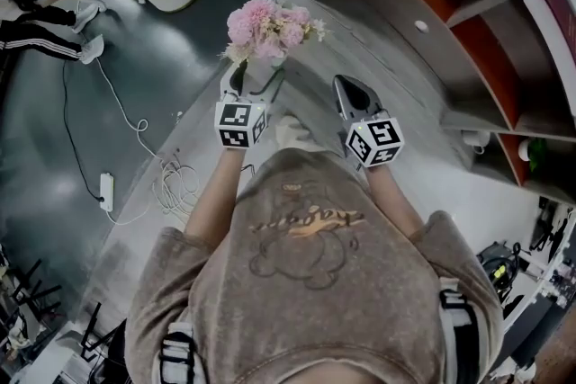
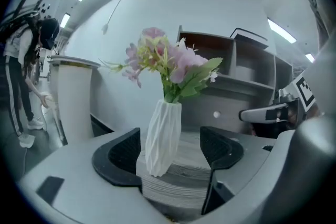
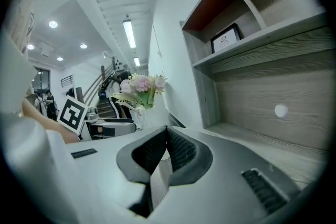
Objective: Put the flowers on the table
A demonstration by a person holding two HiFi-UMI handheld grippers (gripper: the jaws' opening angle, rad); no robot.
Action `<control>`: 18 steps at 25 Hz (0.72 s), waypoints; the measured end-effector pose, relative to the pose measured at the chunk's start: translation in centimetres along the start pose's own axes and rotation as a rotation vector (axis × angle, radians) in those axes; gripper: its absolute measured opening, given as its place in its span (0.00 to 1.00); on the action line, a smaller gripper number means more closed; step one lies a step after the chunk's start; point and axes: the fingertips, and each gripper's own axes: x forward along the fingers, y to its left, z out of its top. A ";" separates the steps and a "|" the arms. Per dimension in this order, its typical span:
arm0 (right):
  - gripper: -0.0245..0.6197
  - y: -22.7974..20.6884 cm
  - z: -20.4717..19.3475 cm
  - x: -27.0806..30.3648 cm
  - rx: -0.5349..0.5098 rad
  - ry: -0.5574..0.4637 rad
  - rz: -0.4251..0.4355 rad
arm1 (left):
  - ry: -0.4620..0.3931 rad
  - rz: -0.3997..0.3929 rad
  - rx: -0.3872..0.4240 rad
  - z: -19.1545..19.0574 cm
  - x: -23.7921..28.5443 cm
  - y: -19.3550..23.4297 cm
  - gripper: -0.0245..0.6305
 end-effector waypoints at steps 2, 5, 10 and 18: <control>0.04 0.6 0.2 -0.3 -0.006 -0.008 0.009 | -0.006 -0.004 -0.004 0.3 -1.3 -0.5 0.57; 0.04 1.6 0.3 -0.8 -0.010 -0.018 0.017 | -0.017 -0.010 -0.012 0.6 -3.5 -1.1 0.57; 0.04 2.9 0.2 -1.8 -0.011 -0.035 0.018 | -0.032 0.007 -0.022 0.8 -7.1 -1.7 0.57; 0.04 4.6 -0.1 -3.0 -0.006 -0.053 0.020 | -0.056 0.068 -0.040 0.5 -11.2 -1.5 0.36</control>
